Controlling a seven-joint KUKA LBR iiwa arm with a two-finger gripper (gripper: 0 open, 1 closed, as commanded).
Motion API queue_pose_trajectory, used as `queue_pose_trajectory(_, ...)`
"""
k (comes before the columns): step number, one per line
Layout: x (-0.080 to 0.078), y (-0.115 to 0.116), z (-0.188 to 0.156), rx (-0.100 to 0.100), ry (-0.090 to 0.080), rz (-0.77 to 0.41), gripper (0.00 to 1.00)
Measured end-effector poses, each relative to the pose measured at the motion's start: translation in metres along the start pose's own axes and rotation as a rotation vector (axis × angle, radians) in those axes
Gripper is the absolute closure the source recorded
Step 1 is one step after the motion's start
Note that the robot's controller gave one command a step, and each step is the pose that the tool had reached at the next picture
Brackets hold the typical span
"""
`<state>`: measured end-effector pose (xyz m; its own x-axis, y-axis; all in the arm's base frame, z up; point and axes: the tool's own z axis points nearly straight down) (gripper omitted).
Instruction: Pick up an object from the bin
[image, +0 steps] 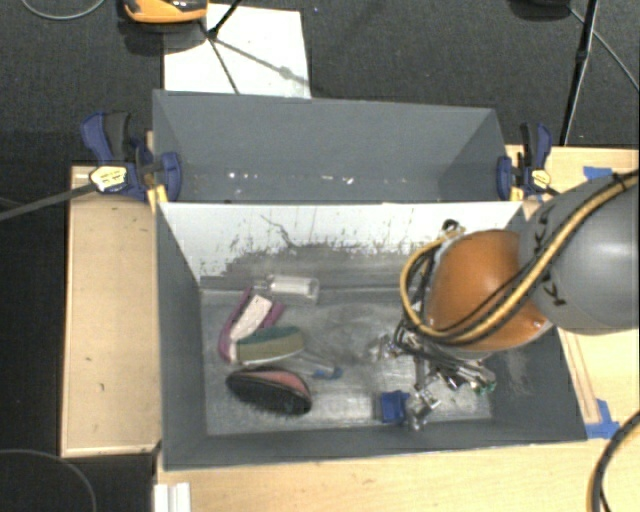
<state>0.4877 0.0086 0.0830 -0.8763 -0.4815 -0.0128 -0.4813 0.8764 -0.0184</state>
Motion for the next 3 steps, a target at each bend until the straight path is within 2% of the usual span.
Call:
queue_pose_trajectory(1, 0.0038, -0.0011, 0.0004, -0.001, 0.012, 0.001, 1.0)
queue_pose_trajectory(2, 0.0002, -0.0002, 0.0004, 0.0, -0.003, 0.0, 0.0)
queue_pose_trajectory(3, 0.0044, -0.0013, 0.0005, -0.001, 0.014, 0.0, 1.0)
